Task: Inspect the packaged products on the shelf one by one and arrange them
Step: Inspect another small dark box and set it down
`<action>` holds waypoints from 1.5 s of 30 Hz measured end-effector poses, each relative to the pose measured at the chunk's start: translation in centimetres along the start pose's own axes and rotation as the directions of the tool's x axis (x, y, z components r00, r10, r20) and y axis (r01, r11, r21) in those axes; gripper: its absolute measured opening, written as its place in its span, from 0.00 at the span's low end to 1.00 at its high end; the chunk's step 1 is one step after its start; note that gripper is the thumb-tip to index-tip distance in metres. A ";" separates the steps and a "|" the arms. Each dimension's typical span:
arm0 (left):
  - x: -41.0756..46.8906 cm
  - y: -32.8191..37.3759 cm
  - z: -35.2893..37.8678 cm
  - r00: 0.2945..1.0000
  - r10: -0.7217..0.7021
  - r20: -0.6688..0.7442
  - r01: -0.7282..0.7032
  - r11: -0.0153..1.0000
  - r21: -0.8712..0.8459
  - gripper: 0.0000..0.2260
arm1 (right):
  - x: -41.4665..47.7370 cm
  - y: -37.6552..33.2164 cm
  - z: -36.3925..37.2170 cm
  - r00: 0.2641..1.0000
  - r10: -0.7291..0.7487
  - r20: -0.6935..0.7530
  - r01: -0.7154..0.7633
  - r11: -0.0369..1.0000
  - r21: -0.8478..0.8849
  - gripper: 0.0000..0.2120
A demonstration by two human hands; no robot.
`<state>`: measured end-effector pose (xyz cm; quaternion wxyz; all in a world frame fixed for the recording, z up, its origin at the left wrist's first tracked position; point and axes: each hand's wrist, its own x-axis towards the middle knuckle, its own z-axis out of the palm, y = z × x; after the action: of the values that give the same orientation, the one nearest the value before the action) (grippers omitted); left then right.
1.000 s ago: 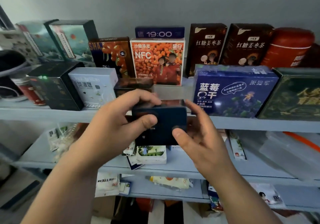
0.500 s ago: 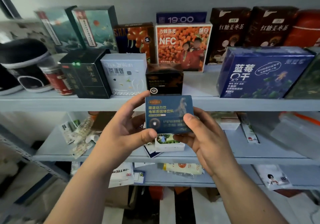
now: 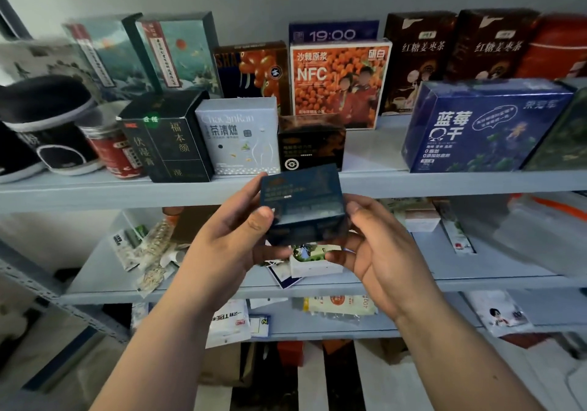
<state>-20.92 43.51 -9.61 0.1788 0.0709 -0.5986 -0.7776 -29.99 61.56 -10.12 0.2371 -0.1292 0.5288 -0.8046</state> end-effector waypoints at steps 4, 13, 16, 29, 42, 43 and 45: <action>0.4 -0.8 0.4 0.993 0.102 -0.054 -0.096 0.991 0.094 0.25 | 0.3 0.0 -0.6 0.988 -0.151 0.033 0.154 0.978 -0.143 0.15; 1.1 -0.6 1.1 0.989 0.036 -0.142 -0.024 0.996 0.087 0.18 | 1.0 -0.7 -0.7 0.949 -0.265 0.172 0.302 0.921 -0.247 0.14; 1.0 -0.6 0.9 0.996 0.021 -0.088 -0.016 0.998 0.055 0.29 | 1.5 -0.8 -0.6 0.941 -0.281 0.188 0.322 0.915 -0.244 0.13; -0.5 0.2 0.7 0.960 0.184 0.213 -0.219 0.964 0.153 0.39 | 2.2 0.3 -1.0 0.903 -0.163 0.396 0.259 0.945 -0.201 0.31; -0.7 0.2 0.3 0.911 0.199 0.362 -0.230 0.972 0.045 0.39 | 1.9 1.0 -0.8 0.875 -0.224 0.429 0.282 0.956 -0.076 0.31; -0.6 0.0 0.2 0.918 0.186 0.350 -0.204 0.979 0.012 0.38 | 1.9 1.0 -0.8 0.879 -0.225 0.420 0.282 0.956 -0.077 0.30; -0.5 -0.2 0.0 0.931 0.155 0.330 -0.132 0.987 -0.093 0.36 | 1.9 1.0 -0.9 0.892 -0.230 0.390 0.290 0.952 -0.101 0.28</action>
<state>-20.47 43.74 -9.82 0.1326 -0.1131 -0.5966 -0.7834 -31.79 60.99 -11.44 0.2126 -0.3679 0.5132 -0.7457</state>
